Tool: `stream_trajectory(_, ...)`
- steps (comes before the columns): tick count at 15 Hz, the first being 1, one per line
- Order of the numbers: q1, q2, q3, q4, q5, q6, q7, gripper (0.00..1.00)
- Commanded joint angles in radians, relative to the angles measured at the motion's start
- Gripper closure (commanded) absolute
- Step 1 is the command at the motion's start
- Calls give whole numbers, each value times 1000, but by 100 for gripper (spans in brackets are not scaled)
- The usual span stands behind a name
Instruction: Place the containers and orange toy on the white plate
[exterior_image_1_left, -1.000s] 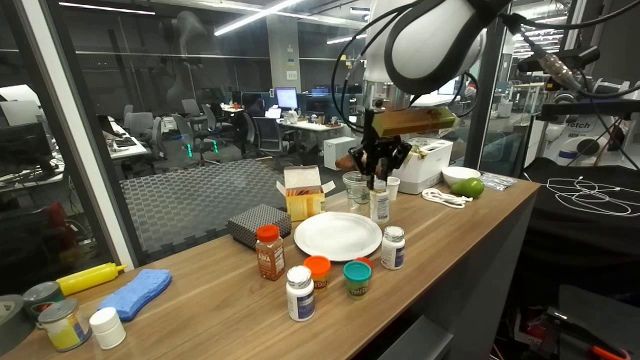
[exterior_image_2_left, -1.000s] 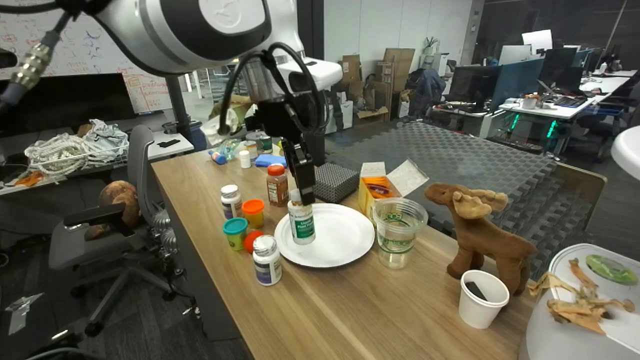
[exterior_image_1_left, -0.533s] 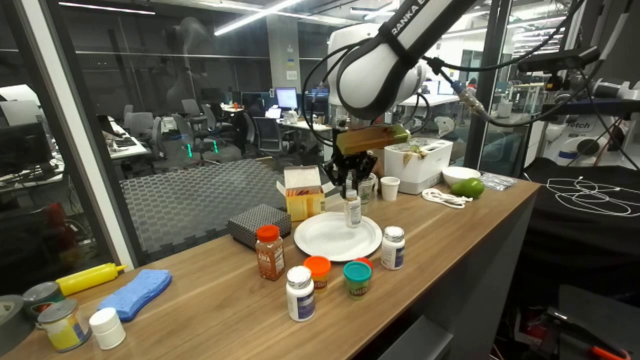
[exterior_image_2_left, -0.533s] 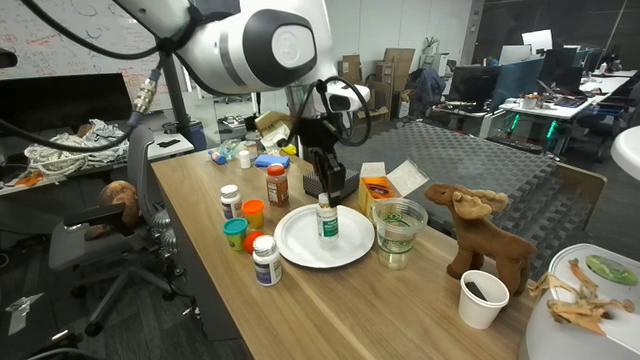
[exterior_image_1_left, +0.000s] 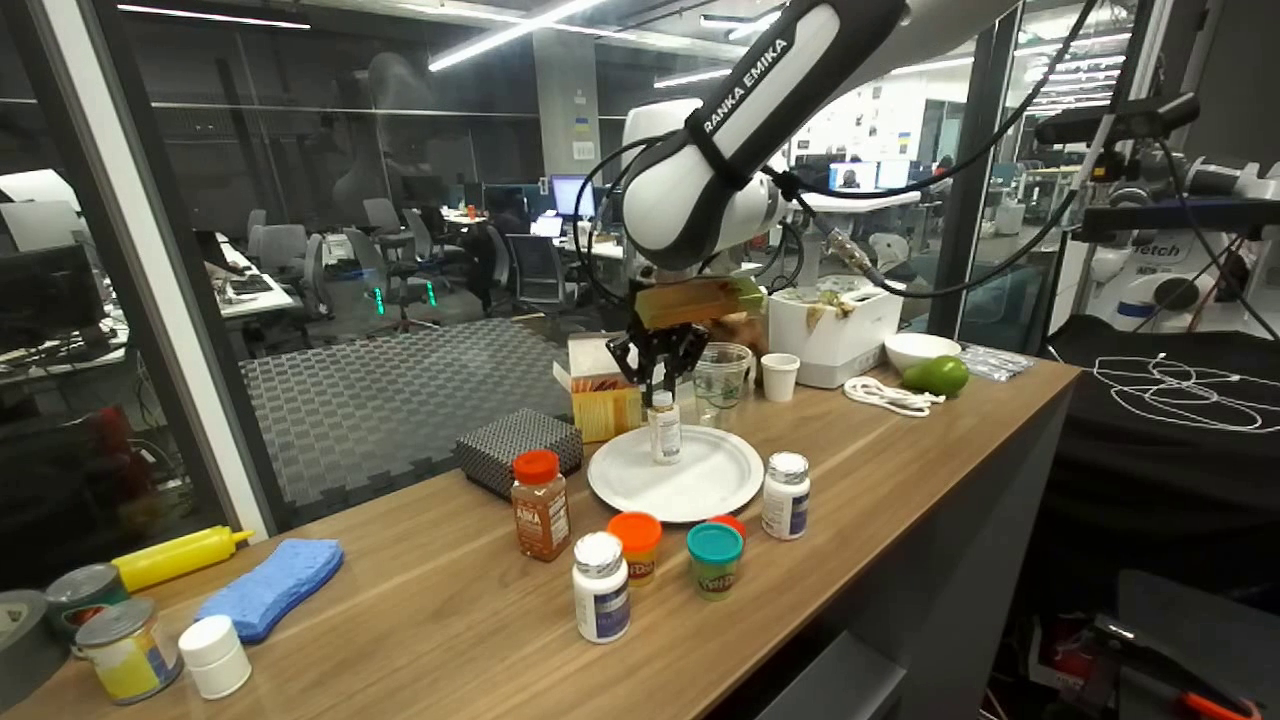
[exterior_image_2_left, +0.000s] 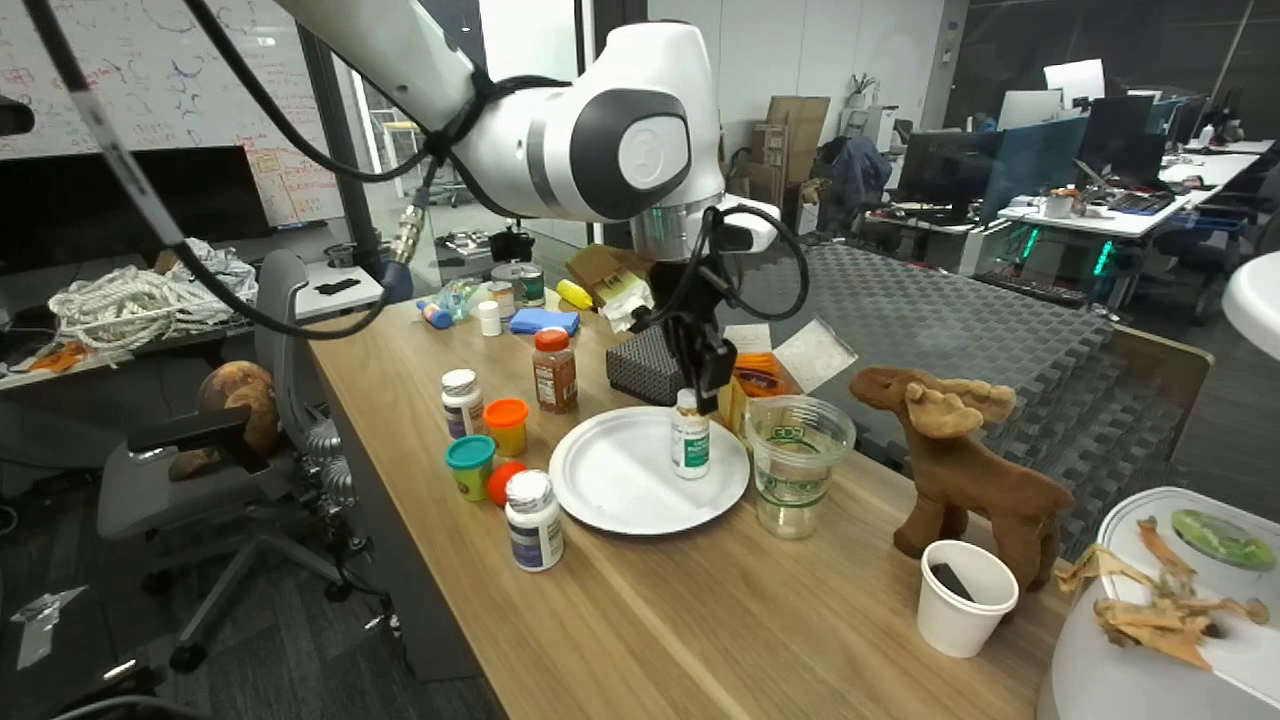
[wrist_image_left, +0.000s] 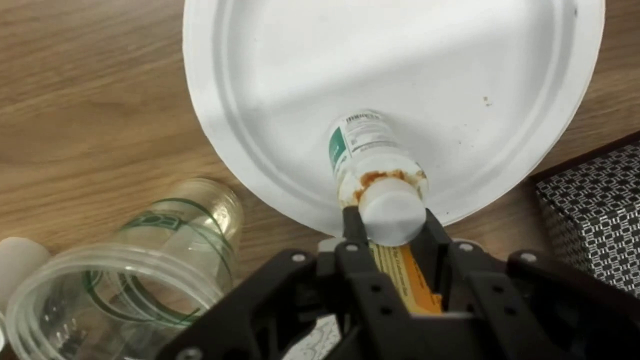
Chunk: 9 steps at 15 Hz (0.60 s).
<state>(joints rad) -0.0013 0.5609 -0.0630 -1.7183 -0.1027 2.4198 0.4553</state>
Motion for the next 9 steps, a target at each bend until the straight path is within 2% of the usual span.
stream_trajectory(1,20,49,-28,79,21,-2,-29,84)
stream_trajectory(2,22,49,-30,78,18,-1,-31,45)
stream_trajectory(3,24,45,-30,73,17,0,-34,45)
stream_trajectory(4,29,35,-30,59,14,4,-36,40)
stream_trajectory(9,58,-41,-21,-30,3,35,-62,2)
